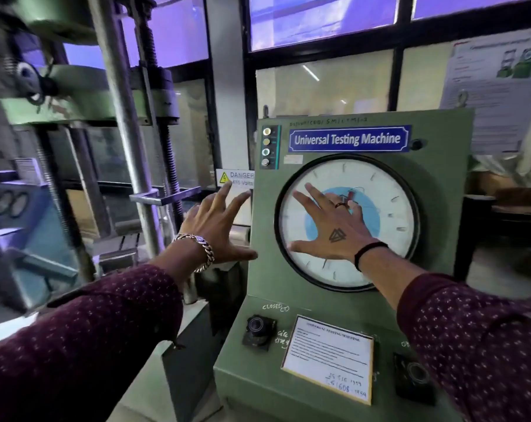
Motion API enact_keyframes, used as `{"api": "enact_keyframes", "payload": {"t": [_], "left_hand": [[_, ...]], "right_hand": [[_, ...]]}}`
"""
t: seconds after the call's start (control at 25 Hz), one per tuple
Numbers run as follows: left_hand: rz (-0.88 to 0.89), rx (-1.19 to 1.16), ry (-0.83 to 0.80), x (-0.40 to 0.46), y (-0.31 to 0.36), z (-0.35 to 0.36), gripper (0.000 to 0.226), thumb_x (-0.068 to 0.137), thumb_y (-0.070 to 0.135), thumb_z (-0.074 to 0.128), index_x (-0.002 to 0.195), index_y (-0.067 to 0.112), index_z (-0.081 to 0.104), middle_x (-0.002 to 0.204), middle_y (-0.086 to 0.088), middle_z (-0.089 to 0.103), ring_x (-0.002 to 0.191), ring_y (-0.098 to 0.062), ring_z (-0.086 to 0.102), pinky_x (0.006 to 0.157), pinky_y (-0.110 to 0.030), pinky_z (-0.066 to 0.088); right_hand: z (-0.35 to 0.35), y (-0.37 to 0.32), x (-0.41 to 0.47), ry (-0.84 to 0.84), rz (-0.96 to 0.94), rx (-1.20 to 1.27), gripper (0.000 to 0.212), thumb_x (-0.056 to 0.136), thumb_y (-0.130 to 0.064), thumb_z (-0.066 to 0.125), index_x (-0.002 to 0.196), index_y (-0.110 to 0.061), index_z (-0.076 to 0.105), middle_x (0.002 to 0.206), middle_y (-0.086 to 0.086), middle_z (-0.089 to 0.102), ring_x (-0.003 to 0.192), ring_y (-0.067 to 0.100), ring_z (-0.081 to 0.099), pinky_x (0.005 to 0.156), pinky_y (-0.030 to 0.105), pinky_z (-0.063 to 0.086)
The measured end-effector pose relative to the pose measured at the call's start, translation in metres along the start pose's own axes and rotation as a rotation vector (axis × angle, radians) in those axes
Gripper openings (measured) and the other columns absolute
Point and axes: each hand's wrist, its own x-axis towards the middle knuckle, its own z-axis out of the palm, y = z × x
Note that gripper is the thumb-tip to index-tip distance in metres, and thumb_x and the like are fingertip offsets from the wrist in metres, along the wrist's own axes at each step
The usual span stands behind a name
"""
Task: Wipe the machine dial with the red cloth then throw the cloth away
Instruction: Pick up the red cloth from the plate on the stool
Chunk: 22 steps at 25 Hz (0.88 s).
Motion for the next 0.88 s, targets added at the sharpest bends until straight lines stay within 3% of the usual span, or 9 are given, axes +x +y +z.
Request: {"api": "enact_keyframes", "payload": {"t": [0.4,0.56,0.68,0.88], "left_hand": [[-0.382,0.139,-0.028,-0.143,-0.089,-0.033,0.140,0.049,0.101,0.071,0.166,0.059,0.006,0.184,0.007,-0.001,0.162,-0.037,0.024,0.123,-0.065,0.035],[-0.515,0.189,-0.035,-0.197,-0.132,-0.053,0.141,0.045,0.102,0.063,0.165,0.060,0.002,0.184,0.004,-0.002,0.163,-0.038,0.024,0.122,-0.065,0.037],[-0.584,0.204,-0.024,-0.240,-0.173,-0.063,0.142,0.047,0.103,0.064,0.167,0.056,0.004,0.184,0.004,-0.002,0.163,-0.037,0.023,0.122,-0.064,0.039],[-0.717,0.183,-0.051,-0.324,-0.250,-0.065,0.143,0.051,0.098,0.071,0.169,0.055,0.003,0.184,0.006,-0.007,0.164,-0.035,0.020,0.125,-0.062,0.038]], "right_hand": [[0.065,-0.136,0.035,-0.085,-0.364,0.166,0.124,0.076,-0.099,0.062,0.171,-0.060,-0.006,0.189,-0.018,-0.008,0.171,0.041,0.019,0.128,0.077,0.018],[0.082,-0.220,0.043,-0.115,-0.506,0.200,0.123,0.075,-0.101,0.058,0.170,-0.061,-0.008,0.189,-0.017,-0.007,0.168,0.043,0.031,0.129,0.077,0.018],[0.098,-0.290,0.045,-0.154,-0.584,0.232,0.121,0.072,-0.104,0.054,0.168,-0.065,-0.010,0.189,-0.017,-0.007,0.172,0.045,0.019,0.128,0.077,0.014],[0.142,-0.411,0.038,-0.192,-0.675,0.267,0.121,0.073,-0.102,0.057,0.170,-0.063,-0.003,0.190,-0.015,-0.001,0.171,0.043,0.022,0.131,0.073,0.017]]}}
